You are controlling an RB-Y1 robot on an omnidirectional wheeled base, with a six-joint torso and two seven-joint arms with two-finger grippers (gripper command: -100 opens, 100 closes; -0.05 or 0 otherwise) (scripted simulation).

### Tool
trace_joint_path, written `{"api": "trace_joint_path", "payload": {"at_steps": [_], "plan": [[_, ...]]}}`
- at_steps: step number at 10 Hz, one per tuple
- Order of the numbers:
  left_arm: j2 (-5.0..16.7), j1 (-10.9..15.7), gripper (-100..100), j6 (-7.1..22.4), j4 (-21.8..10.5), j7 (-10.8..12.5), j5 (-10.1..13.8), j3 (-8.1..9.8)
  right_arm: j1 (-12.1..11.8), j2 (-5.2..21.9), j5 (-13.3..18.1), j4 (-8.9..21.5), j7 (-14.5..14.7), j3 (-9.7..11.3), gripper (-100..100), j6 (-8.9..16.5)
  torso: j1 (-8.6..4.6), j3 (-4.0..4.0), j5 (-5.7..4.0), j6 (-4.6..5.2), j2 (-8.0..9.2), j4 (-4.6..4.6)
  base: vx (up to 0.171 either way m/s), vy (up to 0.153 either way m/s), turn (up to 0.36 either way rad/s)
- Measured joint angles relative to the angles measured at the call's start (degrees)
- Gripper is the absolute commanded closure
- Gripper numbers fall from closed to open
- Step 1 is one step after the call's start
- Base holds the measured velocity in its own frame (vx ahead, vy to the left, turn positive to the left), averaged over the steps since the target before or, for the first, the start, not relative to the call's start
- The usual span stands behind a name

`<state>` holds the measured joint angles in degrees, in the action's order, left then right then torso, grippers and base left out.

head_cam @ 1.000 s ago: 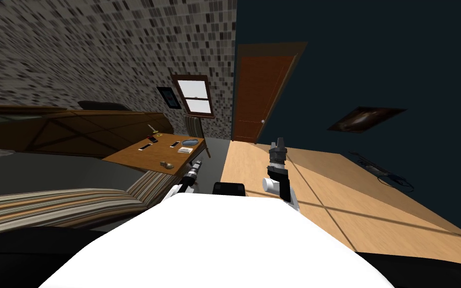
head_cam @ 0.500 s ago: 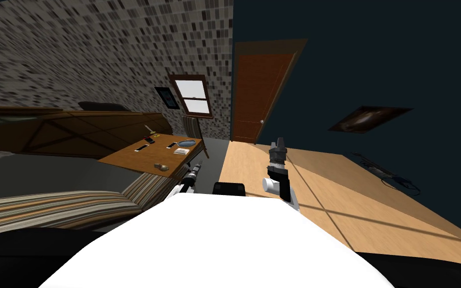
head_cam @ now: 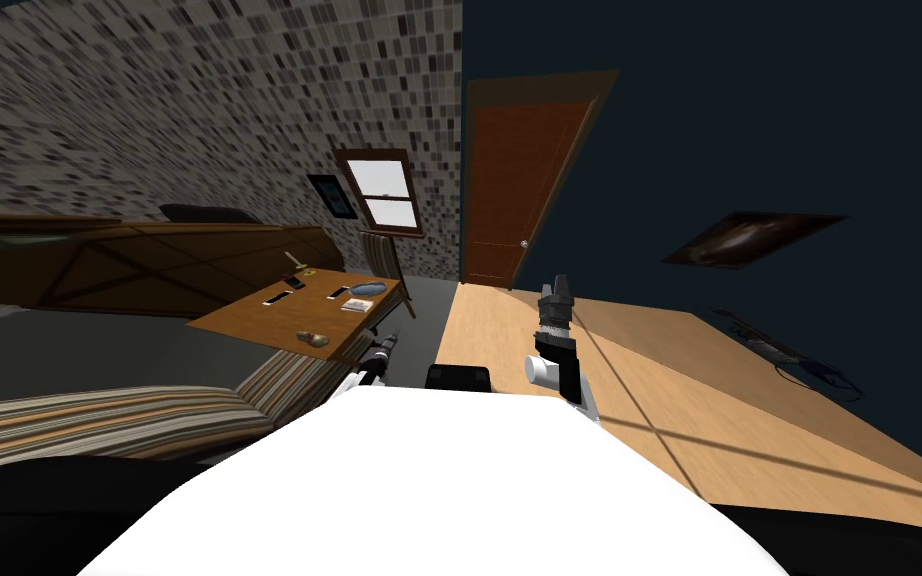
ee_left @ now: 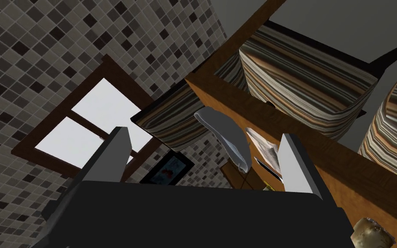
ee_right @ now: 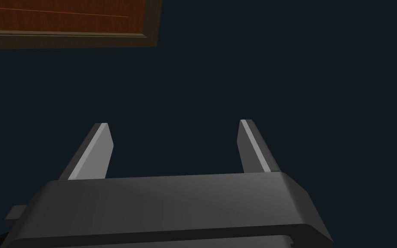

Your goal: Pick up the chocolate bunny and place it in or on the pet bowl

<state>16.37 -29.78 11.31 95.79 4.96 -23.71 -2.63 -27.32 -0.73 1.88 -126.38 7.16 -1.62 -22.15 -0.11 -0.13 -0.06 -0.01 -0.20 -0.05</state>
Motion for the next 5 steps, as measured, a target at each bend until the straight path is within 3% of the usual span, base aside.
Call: {"api": "trace_joint_path", "payload": {"at_steps": [5], "plan": [[1.1, 2.3, -100, 7.2, -6.3, -0.3, -0.4, 0.92, 0.0, 0.0, 0.0, 0.0, 0.0, 0.0, 0, 0.0, 0.01, -0.1, 0.0, 0.0, -0.17, -0.04, 0.095, -0.053, 0.039]]}}
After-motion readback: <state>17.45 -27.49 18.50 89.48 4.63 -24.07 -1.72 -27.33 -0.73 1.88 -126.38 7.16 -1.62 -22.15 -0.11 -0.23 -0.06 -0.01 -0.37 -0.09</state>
